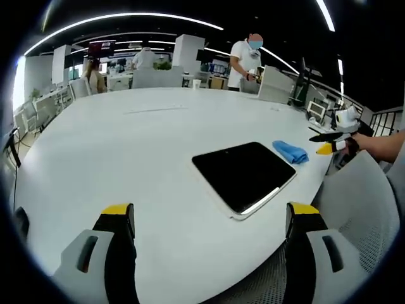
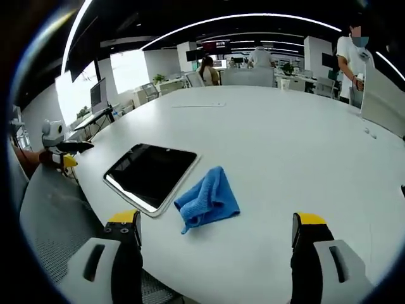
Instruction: Wipe the mirror surface with the cleaning cloth until all visible marks leave the cleaned area.
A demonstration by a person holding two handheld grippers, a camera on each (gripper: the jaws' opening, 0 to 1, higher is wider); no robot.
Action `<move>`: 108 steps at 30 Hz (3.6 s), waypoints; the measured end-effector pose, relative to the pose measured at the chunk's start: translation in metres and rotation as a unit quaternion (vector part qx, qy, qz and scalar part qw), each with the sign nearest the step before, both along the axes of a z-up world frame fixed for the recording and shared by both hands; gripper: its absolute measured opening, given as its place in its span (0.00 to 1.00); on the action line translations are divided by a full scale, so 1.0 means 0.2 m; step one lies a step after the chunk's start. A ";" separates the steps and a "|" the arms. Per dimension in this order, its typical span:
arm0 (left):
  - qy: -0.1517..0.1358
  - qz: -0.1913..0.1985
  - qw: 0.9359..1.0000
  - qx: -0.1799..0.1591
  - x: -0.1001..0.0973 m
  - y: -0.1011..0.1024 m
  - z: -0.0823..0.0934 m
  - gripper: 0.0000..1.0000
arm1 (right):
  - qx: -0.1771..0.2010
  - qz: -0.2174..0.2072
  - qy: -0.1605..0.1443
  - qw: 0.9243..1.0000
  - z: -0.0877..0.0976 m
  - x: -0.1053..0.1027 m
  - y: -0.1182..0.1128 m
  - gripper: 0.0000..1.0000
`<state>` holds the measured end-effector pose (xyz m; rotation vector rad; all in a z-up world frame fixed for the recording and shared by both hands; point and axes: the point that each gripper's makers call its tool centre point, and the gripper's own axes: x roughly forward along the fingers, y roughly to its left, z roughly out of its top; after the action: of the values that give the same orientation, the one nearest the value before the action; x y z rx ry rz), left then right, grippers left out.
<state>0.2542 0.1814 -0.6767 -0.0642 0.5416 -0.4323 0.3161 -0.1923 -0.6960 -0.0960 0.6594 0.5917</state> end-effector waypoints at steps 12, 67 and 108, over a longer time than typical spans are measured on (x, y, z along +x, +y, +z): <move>-0.001 -0.002 1.000 0.000 0.00 0.00 0.00 0.98 | 0.000 -0.002 -0.002 1.000 0.01 0.01 -0.01 0.98; 0.002 -0.002 1.000 0.000 0.00 -0.01 0.00 0.97 | -0.003 -0.001 -0.003 1.000 0.04 0.02 0.01 0.98; -0.001 0.003 1.000 -0.002 0.00 0.01 0.00 0.97 | -0.004 -0.027 0.009 1.000 0.17 0.12 0.07 0.86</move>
<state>0.2544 0.1831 -0.6766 -0.0700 0.5376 -0.4275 0.3395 -0.1792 -0.6610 -0.0795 0.6798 0.5389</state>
